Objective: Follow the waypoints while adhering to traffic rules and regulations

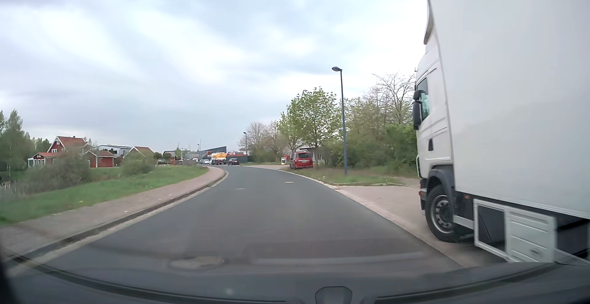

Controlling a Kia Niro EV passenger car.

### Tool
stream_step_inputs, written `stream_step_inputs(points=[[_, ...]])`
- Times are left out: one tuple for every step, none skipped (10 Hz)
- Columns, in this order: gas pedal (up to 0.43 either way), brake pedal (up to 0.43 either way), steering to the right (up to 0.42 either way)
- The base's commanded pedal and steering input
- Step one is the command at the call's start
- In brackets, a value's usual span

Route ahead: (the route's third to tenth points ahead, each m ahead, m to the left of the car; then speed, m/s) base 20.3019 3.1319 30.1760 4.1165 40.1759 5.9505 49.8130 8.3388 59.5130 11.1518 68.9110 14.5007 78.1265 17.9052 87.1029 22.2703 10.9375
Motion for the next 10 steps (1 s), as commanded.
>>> stream_step_inputs(points=[[0.24,0.0,-0.023],[0.22,0.0,-0.023],[0.22,0.0,-0.024],[0.22,0.0,-0.023],[0.22,0.0,-0.024],[0.22,0.0,-0.024],[0.209,0.0,-0.024],[0.209,0.0,-0.024],[0.209,0.0,-0.025],[0.209,0.0,-0.027]])
